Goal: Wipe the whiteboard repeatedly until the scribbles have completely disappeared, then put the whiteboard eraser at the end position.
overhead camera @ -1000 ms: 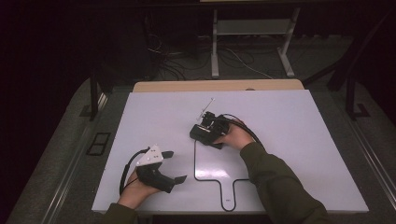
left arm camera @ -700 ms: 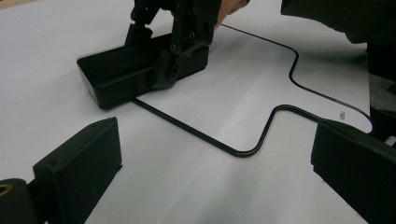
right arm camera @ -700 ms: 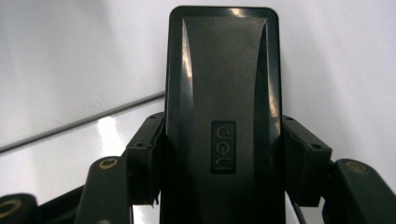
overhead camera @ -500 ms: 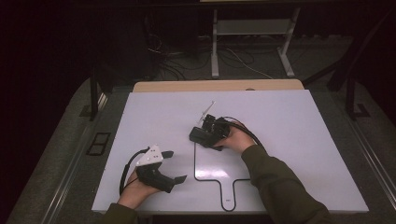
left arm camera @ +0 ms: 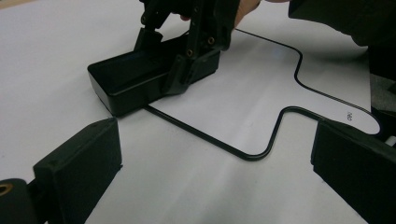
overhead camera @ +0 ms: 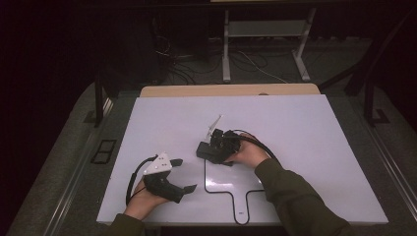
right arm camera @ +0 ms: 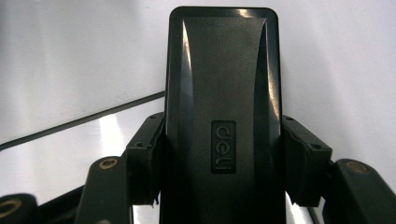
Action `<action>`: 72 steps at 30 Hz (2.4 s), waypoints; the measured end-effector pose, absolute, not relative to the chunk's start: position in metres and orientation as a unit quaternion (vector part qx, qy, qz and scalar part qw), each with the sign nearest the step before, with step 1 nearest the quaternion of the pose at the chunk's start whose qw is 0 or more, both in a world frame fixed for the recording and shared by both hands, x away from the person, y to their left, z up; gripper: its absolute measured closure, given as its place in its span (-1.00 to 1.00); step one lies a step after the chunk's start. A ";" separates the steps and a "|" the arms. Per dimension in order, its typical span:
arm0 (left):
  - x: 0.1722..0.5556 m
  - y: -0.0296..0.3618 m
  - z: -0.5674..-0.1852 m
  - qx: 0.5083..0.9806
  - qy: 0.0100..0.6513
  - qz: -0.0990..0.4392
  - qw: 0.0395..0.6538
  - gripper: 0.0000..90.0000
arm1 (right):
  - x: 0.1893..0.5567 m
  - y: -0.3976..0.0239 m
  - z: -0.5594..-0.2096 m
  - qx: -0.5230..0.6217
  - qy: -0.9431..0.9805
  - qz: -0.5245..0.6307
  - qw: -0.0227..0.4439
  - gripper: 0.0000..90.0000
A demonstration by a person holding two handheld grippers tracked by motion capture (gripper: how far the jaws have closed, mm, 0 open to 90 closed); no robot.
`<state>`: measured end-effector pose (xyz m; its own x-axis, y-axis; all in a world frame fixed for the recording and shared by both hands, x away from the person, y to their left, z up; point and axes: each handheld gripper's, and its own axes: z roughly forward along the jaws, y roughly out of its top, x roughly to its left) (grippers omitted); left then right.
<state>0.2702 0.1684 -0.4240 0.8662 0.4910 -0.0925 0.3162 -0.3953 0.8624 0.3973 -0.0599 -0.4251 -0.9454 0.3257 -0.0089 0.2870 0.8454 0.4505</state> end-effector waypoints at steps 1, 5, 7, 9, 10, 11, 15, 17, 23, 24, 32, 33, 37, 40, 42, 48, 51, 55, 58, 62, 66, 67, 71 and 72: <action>0.270 0.168 -0.424 0.831 0.243 0.088 0.493 -0.98 | 0.398 -0.061 -0.425 0.162 0.959 0.230 0.046 -0.14; 0.270 0.169 -0.424 0.830 0.242 0.088 0.494 -0.98 | 0.414 -0.074 -0.427 0.199 0.950 0.237 0.055 -0.14; 0.271 0.169 -0.424 0.830 0.243 0.088 0.494 -0.98 | 0.420 -0.080 -0.428 0.213 0.946 0.241 0.052 -0.14; 0.271 0.169 -0.424 0.830 0.242 0.087 0.494 -0.98 | 0.423 -0.081 -0.428 0.219 0.944 0.243 0.046 -0.14; 0.272 0.169 -0.424 0.831 0.242 0.087 0.494 -0.98 | 0.424 -0.082 -0.427 0.216 0.944 0.245 0.044 -0.14; 0.272 0.168 -0.424 0.831 0.241 0.087 0.494 -0.98 | 0.424 -0.083 -0.426 0.219 0.942 0.251 0.039 -0.14; 0.273 0.167 -0.424 0.830 0.240 0.086 0.496 -0.98 | 0.422 -0.086 -0.412 0.222 0.936 0.272 0.032 -0.14; 0.274 0.167 -0.425 0.829 0.239 0.086 0.498 -0.98 | 0.420 -0.086 -0.409 0.218 0.937 0.270 0.036 -0.14; 0.276 0.170 -0.424 0.828 0.240 0.086 0.500 -0.98 | 0.425 -0.092 -0.407 0.238 0.928 0.283 0.041 -0.14; 0.276 0.171 -0.424 0.828 0.239 0.087 0.500 -0.97 | 0.427 -0.094 -0.406 0.244 0.926 0.285 0.041 -0.14; 0.276 0.172 -0.423 0.826 0.242 0.090 0.502 -0.97 | 0.439 -0.109 -0.400 0.273 0.914 0.296 0.053 -0.14; 0.277 0.172 -0.423 0.826 0.242 0.091 0.501 -0.97 | 0.440 -0.111 -0.399 0.275 0.913 0.295 0.054 -0.14; 0.276 0.172 -0.423 0.827 0.242 0.089 0.500 -0.97 | 0.448 -0.117 -0.395 0.285 0.911 0.293 0.063 -0.14; 0.277 0.172 -0.424 0.828 0.242 0.089 0.499 -0.97 | 0.457 -0.122 -0.393 0.298 0.905 0.297 0.065 -0.14; 0.277 0.172 -0.424 0.827 0.242 0.088 0.500 -0.97 | 0.465 -0.126 -0.392 0.306 0.904 0.291 0.072 -0.14; 0.276 0.175 -0.425 0.825 0.247 0.087 0.501 -0.97 | 0.490 -0.140 -0.398 0.348 0.890 0.285 0.074 -0.14; 0.275 0.176 -0.424 0.825 0.247 0.089 0.501 -0.97 | 0.501 -0.144 -0.405 0.361 0.887 0.278 0.076 -0.14; 0.274 0.178 -0.425 0.825 0.251 0.091 0.498 -0.97 | 0.510 -0.144 -0.414 0.367 0.887 0.269 0.075 -0.14; 0.274 0.178 -0.425 0.827 0.251 0.091 0.494 -0.97 | 0.516 -0.142 -0.420 0.373 0.886 0.261 0.086 -0.14; 0.275 0.179 -0.425 0.827 0.251 0.091 0.495 -0.97 | 0.523 -0.145 -0.428 0.388 0.881 0.255 0.093 -0.15; 0.276 0.179 -0.426 0.829 0.250 0.092 0.492 -0.97 | 0.523 -0.149 -0.432 0.389 0.880 0.256 0.094 -0.16; 0.277 0.179 -0.426 0.828 0.251 0.092 0.494 -0.97 | 0.522 -0.150 -0.431 0.390 0.879 0.259 0.090 -0.20; 0.279 0.179 -0.426 0.826 0.254 0.093 0.495 -0.97 | 0.519 -0.157 -0.419 0.393 0.867 0.293 0.085 -0.42; 0.280 0.179 -0.426 0.826 0.254 0.093 0.495 -0.97 | 0.516 -0.159 -0.414 0.393 0.863 0.306 0.082 -0.46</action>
<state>0.2796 0.1788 -0.4259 0.8535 0.5116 -0.0986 0.3285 -0.3814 0.8641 0.5161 -0.1595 -0.4142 -0.6774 0.7288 0.0998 0.6290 0.5036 0.5922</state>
